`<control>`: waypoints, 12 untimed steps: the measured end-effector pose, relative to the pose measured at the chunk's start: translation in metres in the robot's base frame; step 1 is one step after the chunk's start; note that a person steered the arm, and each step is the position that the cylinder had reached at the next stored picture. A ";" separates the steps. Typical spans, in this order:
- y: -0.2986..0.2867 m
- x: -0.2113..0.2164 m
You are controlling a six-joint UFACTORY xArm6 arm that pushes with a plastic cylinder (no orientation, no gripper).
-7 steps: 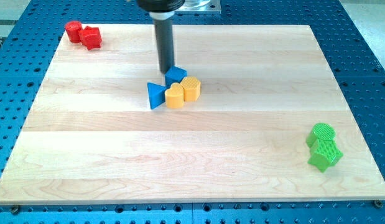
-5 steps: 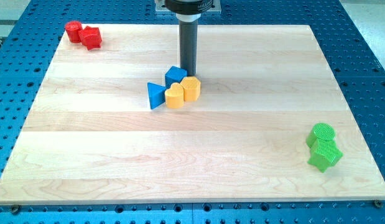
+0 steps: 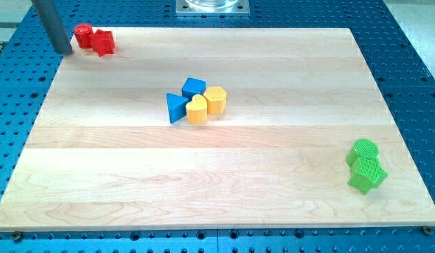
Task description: Place the red star below the group of blocks
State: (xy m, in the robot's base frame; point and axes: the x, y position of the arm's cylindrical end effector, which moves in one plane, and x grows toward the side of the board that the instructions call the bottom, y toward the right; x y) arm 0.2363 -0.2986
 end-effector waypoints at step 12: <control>0.050 0.149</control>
State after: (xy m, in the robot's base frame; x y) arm 0.3854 -0.2488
